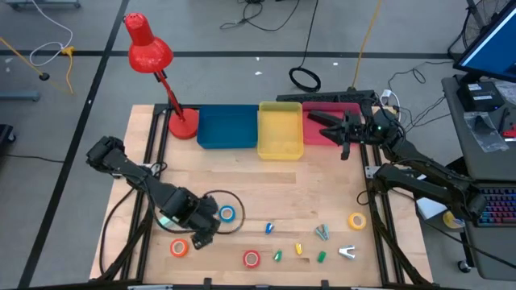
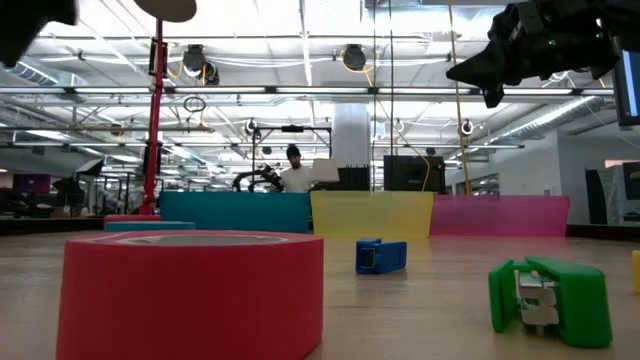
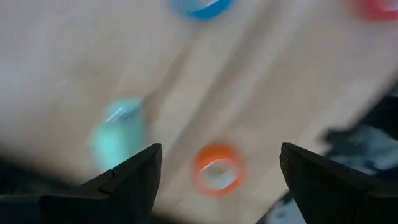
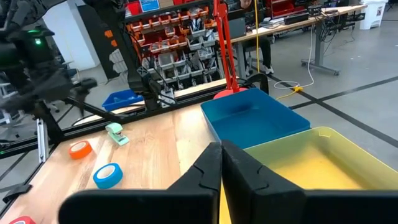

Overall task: Pick and place Stapler, Stapler remover, tape
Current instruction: Put the light green stapler into the pink bin

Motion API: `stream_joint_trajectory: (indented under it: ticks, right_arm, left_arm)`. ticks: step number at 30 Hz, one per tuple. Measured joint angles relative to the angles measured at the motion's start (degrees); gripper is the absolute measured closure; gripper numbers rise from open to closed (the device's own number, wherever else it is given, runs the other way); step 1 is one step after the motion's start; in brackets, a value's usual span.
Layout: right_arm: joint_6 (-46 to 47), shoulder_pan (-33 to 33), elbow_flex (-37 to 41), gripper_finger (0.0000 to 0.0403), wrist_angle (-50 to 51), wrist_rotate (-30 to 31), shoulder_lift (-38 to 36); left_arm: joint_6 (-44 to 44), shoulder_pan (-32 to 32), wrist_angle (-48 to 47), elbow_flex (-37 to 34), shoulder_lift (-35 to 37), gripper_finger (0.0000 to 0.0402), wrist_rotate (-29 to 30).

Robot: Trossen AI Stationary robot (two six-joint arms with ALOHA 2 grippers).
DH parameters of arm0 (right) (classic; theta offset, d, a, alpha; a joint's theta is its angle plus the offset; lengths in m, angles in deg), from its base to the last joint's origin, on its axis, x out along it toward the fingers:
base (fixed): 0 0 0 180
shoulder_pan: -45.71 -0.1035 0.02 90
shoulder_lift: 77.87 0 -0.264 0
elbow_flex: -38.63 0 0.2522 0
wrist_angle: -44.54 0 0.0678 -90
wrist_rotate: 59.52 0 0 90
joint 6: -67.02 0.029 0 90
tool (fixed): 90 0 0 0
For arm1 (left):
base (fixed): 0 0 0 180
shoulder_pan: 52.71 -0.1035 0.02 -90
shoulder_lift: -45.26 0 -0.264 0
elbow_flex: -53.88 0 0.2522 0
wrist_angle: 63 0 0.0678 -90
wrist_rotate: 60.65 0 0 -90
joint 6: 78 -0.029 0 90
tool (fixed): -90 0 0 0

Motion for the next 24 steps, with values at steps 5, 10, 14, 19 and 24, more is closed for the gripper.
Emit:
stream_joint_trajectory:
  ticks: [5,10,14,19,24]
  right_arm:
    - [0.00,0.00,0.00,0.0399,0.02,0.00,0.00]
    - [0.00,0.00,0.00,0.0399,0.73,0.00,-0.02]
    - [0.09,0.00,0.00,0.0399,1.11,0.09,0.00]
    - [0.15,0.00,0.00,0.0399,1.11,0.13,-0.02]
    - [0.15,0.00,0.00,0.0399,1.11,0.15,0.00]
  left_arm:
    - [6.59,0.24,-13.30,0.00,0.00,0.0078,1.58]
    - [8.05,1.93,-12.39,-1.22,0.44,0.0078,5.94]
    - [8.92,2.70,-13.28,-1.34,-0.17,0.0078,6.58]
    - [10.66,4.23,-13.32,-1.33,-0.17,0.0078,8.49]
    - [11.90,5.91,-13.21,-1.33,-0.20,0.0078,9.04]
